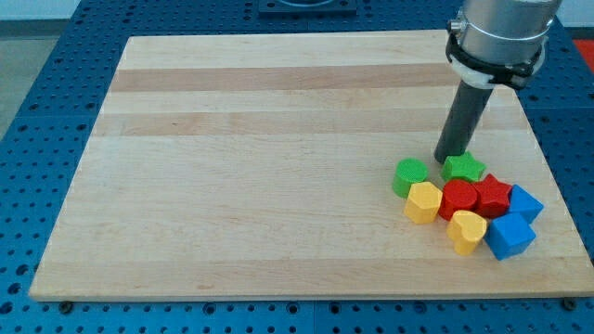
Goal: Slide green circle towards the group of blocks
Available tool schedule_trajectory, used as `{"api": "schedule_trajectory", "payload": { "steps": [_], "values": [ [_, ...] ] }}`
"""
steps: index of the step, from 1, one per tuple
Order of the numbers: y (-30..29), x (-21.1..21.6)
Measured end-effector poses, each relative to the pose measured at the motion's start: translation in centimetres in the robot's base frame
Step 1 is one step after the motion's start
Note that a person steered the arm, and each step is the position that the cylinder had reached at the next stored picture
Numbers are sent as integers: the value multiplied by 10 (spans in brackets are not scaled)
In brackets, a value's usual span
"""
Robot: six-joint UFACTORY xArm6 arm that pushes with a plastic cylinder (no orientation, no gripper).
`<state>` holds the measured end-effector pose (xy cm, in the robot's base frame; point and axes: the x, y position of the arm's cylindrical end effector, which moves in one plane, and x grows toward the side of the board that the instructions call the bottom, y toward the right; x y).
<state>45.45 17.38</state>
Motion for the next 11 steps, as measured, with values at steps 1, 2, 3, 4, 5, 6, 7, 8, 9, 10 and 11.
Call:
{"api": "schedule_trajectory", "payload": {
  "steps": [1,2,3,4,5,6,7,8,9,10,11],
  "values": [
    [0,0],
    [11,-13],
    [36,-25],
    [58,-1],
    [85,42],
    [114,75],
    [122,114],
    [103,158],
    [83,162],
    [66,152],
    [48,151]
  ]
}}
